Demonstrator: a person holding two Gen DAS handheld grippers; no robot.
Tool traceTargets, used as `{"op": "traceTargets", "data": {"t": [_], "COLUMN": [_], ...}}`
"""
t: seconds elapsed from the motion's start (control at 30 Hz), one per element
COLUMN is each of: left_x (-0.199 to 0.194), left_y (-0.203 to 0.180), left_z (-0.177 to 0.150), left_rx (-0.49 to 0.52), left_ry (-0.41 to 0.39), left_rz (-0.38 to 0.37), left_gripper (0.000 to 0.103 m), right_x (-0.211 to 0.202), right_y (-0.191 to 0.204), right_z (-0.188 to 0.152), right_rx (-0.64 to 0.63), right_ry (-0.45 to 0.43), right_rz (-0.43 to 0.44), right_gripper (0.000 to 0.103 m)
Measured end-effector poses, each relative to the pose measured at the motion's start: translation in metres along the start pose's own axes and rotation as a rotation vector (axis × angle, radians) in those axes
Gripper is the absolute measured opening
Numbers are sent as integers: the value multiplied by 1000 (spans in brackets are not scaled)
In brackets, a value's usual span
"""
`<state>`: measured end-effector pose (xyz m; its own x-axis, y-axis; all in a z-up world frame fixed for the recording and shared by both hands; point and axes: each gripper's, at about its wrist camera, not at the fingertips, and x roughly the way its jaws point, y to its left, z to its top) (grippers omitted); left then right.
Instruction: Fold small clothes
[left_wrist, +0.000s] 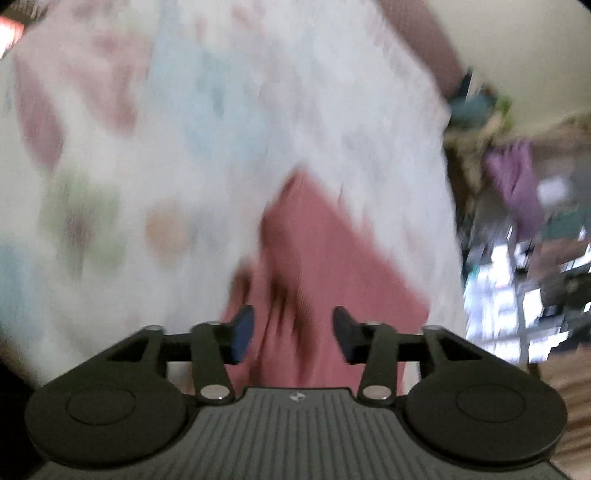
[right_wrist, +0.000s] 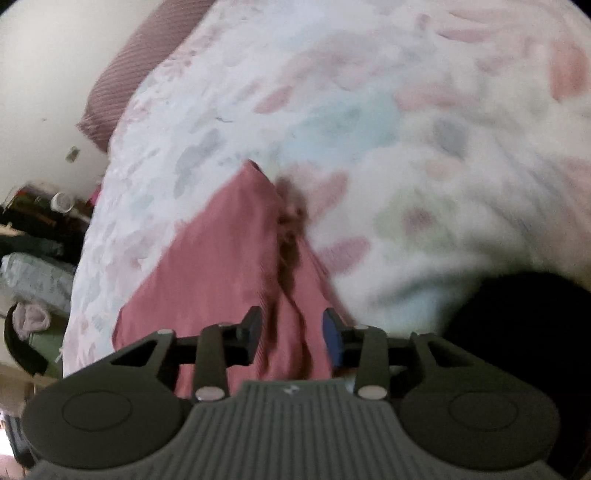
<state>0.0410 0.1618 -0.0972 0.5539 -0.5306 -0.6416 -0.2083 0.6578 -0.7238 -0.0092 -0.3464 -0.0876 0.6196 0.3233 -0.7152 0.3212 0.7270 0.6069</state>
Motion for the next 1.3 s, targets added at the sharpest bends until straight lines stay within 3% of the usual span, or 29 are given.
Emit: {"op": "traceTargets", "data": {"t": [0.1, 0.17, 0.3, 0.47, 0.5, 0.53, 0.63, 0.67, 0.73, 0.77, 0.8, 0.93, 0.97, 1.0, 1.03, 1.1, 1.13, 1.2, 1.3], "left_x": [14, 32, 64, 80, 83, 86, 85, 84, 84, 84, 83, 77, 77, 76, 77, 72, 67, 55, 38], "left_y": [-2, -6, -7, -16, -17, -17, 3, 12, 24, 27, 29, 39, 39, 40, 37, 36, 33, 28, 18], "left_z": [23, 30, 40, 25, 22, 23, 29, 30, 35, 35, 35, 33, 33, 34, 35, 34, 34, 30, 20], "left_rx": [10, 24, 56, 161, 191, 201, 86, 29, -21, -29, -34, -87, -74, -61, -60, -59, -42, 4, 79], "left_ry": [-91, -104, -48, 13, 18, 26, 35, 37, 42, 46, 51, 54, 50, 39, 34, 46, 45, 32, 7], "left_rz": [-4, 4, 2, 16, 28, 34, -11, -40, -59, -67, -78, -142, -119, -93, -84, -90, -85, -73, -46], "left_gripper": [57, 57, 57, 56, 48, 33, 18, 15, 10, 10, 9, 9, 9, 12, 18, 29, 40, 51, 54], "right_x": [25, 46, 78, 102, 105, 107, 117, 121, 129, 131, 132, 132, 131, 131, 130, 123, 118, 109, 104], "right_y": [7, 13, 22, 30, 32, 34, 34, 33, 32, 30, 27, 6, 2, -3, -4, 1, 4, 10, 17], "right_z": [14, 23, 40, 55, 56, 58, 62, 62, 63, 64, 65, 72, 72, 73, 74, 75, 74, 74, 72], "right_rx": [-48, -67, -82, -129, -149, -169, -206, -210, -216, -215, -204, -44, -17, 4, -7, -109, -156, -222, -282], "right_ry": [-6, -6, -22, -25, -34, -39, -18, -2, 14, 16, 24, 88, 96, 100, 91, 50, 27, -14, -59], "right_rz": [34, 31, 30, 28, 22, 18, 27, 41, 59, 57, 67, 260, 287, 277, 232, 114, 85, 69, 61], "right_gripper": [39, 39, 45, 50, 50, 50, 50, 49, 33, 11, 5, 4, 5, 13, 19, 43, 45, 54, 67]}}
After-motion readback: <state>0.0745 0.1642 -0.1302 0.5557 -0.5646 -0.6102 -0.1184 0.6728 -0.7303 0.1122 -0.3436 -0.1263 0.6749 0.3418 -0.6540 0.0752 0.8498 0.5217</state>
